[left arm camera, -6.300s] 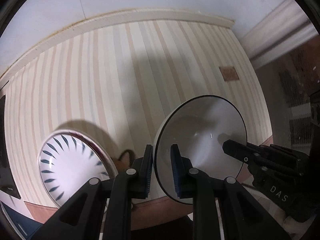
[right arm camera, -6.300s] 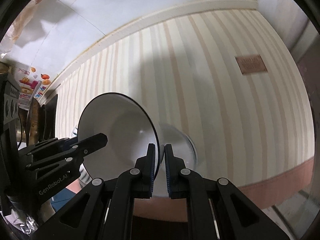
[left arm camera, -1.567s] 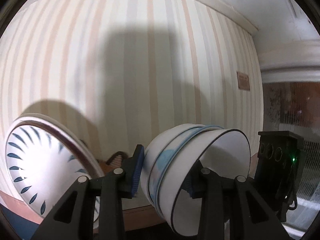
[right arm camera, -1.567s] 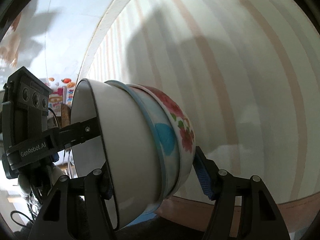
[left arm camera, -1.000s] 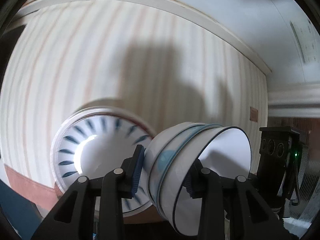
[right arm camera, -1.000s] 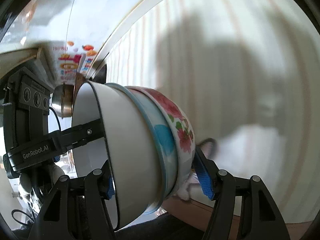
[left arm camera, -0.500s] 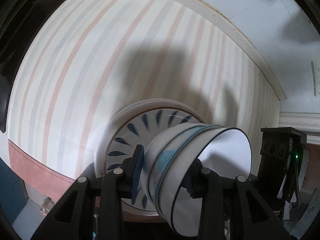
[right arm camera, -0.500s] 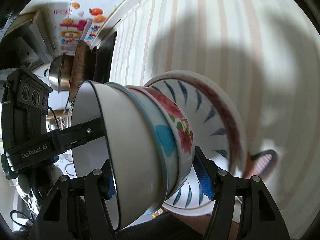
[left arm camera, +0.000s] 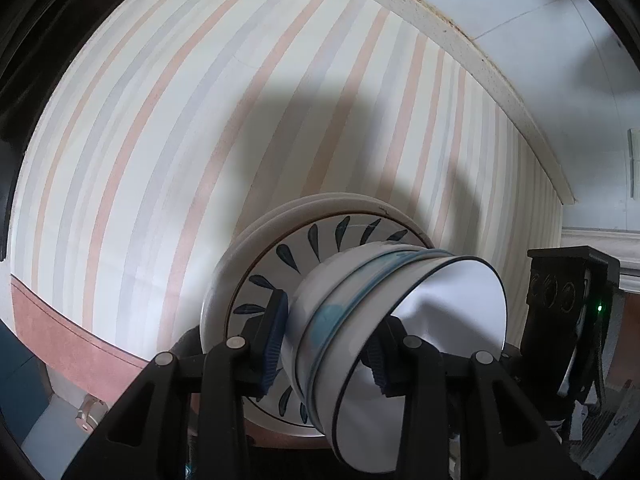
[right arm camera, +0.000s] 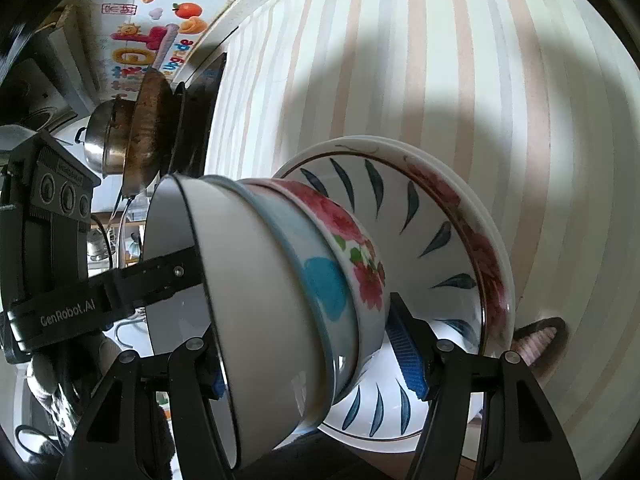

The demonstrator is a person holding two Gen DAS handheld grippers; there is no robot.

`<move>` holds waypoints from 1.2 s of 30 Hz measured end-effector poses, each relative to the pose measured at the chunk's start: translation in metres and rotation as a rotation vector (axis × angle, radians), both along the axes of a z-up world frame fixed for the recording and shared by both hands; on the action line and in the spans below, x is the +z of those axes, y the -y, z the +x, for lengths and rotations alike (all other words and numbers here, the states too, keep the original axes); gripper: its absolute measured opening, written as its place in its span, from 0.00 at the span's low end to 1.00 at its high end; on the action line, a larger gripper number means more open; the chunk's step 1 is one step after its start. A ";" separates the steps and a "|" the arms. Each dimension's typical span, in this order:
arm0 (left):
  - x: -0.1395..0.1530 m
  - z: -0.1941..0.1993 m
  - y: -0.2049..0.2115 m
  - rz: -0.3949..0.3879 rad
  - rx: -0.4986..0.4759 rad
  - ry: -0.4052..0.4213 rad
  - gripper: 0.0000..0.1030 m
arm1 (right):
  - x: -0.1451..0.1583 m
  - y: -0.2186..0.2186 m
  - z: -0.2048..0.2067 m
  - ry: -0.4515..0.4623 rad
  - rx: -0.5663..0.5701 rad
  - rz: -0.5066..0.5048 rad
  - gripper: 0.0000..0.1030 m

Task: Organize plates and bowls
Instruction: 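Lift the bowl stack with both grippers and carry it over the plate stack, then lower the bowl stack onto the plates and open both grippers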

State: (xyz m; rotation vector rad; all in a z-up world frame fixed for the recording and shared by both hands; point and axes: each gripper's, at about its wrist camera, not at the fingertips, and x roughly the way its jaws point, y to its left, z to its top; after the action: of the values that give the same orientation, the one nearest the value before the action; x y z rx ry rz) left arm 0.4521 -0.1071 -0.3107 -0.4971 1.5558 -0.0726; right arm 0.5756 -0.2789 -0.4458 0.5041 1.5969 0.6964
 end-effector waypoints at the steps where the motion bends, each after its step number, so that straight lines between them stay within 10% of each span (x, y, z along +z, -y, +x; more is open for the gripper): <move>1: -0.001 0.000 0.000 -0.001 0.001 0.002 0.33 | 0.000 -0.001 0.000 0.001 0.001 -0.004 0.65; 36: 0.015 -0.005 0.011 0.116 -0.045 0.049 0.33 | 0.020 0.017 -0.018 0.061 -0.004 -0.093 0.64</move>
State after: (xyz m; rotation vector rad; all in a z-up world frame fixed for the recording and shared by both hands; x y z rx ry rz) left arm 0.4469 -0.1177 -0.2958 -0.3664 1.5134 -0.0283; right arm 0.5580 -0.2960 -0.4263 0.4140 1.5629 0.6257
